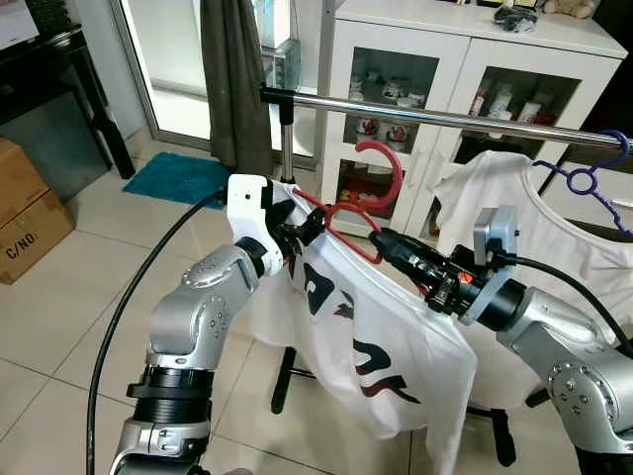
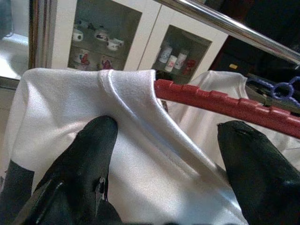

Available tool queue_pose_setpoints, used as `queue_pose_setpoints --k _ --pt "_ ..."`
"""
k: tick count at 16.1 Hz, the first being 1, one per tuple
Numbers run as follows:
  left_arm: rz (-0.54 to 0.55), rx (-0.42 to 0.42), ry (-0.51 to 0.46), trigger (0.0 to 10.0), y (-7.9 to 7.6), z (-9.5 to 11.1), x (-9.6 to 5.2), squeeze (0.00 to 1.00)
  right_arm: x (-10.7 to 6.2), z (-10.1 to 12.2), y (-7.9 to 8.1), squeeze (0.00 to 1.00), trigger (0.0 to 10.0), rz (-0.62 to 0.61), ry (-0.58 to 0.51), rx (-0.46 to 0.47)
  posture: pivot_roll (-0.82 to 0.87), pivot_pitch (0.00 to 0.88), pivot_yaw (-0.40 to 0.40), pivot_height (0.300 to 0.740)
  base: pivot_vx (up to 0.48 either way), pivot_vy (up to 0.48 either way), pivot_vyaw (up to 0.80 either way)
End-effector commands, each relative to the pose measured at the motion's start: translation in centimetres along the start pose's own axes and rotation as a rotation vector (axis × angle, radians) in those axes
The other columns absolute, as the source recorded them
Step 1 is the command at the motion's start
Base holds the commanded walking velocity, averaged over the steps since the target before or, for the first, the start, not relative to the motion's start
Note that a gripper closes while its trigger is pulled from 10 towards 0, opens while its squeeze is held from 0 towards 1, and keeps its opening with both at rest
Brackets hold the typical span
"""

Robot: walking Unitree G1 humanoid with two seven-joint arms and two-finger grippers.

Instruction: Hang hanger

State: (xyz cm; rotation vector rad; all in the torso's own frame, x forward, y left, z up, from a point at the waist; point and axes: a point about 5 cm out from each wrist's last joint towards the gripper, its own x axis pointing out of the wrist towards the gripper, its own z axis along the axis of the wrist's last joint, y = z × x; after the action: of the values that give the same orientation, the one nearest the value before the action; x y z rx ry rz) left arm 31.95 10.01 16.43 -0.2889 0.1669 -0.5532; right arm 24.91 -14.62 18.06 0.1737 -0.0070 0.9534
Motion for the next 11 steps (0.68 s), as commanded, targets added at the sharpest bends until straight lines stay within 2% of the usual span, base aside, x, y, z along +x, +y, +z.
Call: queue_pose_setpoints --k 1,11 --pt "-0.03 -0.003 0.012 0.0 -0.46 0.11 0.37 0.0 -0.03 1.04 0.38 0.0 10.0 0.036 -0.042 -0.029 -0.08 0.0 -0.008 0.74 0.0 0.0 0.0" --pt "-0.058 0.036 0.023 0.0 -0.93 -0.05 0.24 0.0 -0.03 0.89 0.14 0.0 10.0 0.02 -0.034 -0.026 -0.08 0.0 -0.015 0.74 0.0 0.0 0.0"
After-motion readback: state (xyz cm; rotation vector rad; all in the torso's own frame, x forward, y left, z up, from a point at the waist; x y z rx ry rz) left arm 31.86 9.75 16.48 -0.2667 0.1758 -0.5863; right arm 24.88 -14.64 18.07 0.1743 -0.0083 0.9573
